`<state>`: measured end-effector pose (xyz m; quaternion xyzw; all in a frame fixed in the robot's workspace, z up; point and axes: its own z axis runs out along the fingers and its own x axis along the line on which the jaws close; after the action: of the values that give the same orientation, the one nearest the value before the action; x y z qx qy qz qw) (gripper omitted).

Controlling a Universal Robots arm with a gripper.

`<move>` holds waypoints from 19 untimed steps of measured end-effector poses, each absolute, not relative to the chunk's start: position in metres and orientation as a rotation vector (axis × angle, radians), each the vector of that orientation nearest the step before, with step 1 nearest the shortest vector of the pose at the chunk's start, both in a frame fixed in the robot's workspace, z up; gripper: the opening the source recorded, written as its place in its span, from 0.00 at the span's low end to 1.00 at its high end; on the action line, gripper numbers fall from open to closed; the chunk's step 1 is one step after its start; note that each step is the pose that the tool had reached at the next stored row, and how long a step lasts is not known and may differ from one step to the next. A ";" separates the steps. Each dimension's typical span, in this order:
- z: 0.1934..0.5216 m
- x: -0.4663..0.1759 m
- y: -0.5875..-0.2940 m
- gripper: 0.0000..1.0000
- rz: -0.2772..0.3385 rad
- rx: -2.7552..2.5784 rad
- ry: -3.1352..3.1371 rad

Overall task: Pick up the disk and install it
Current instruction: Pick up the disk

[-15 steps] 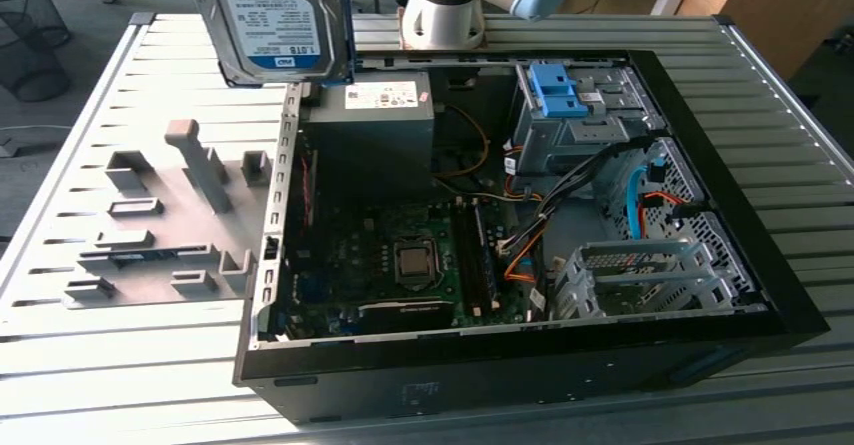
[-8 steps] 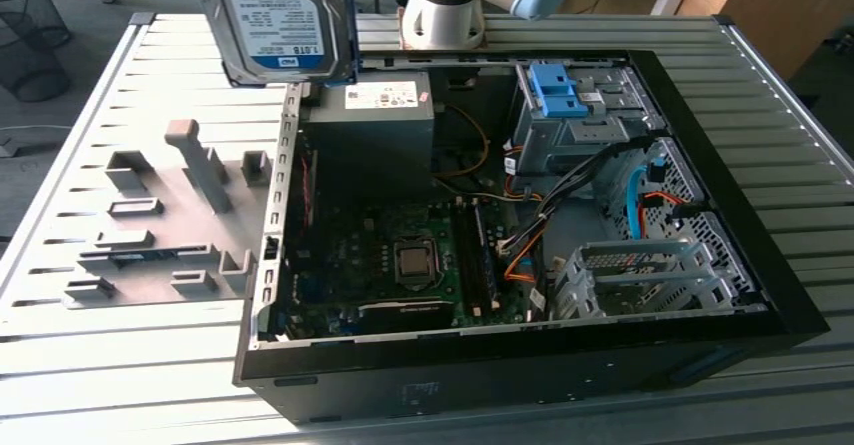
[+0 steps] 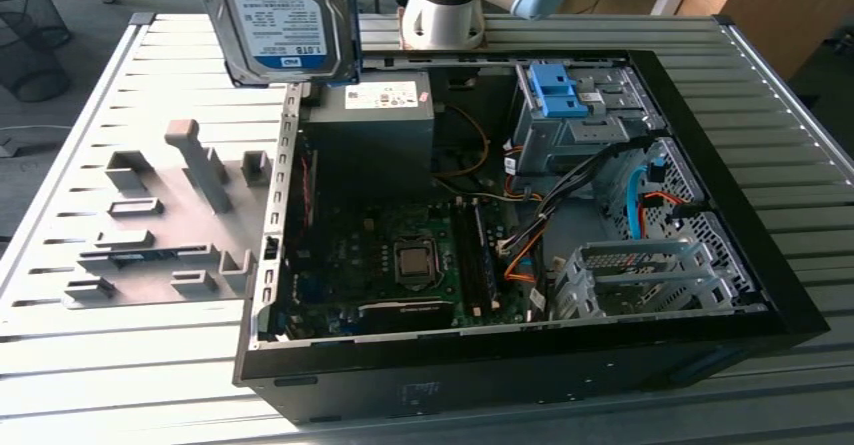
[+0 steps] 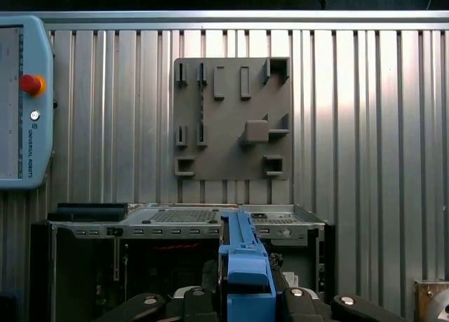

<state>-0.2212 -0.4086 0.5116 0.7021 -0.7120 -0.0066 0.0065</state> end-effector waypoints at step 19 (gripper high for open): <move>0.512 -0.215 -0.409 0.36 -0.021 2.197 -2.228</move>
<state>-0.2151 -0.4087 0.5116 0.7021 -0.7120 -0.0066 0.0064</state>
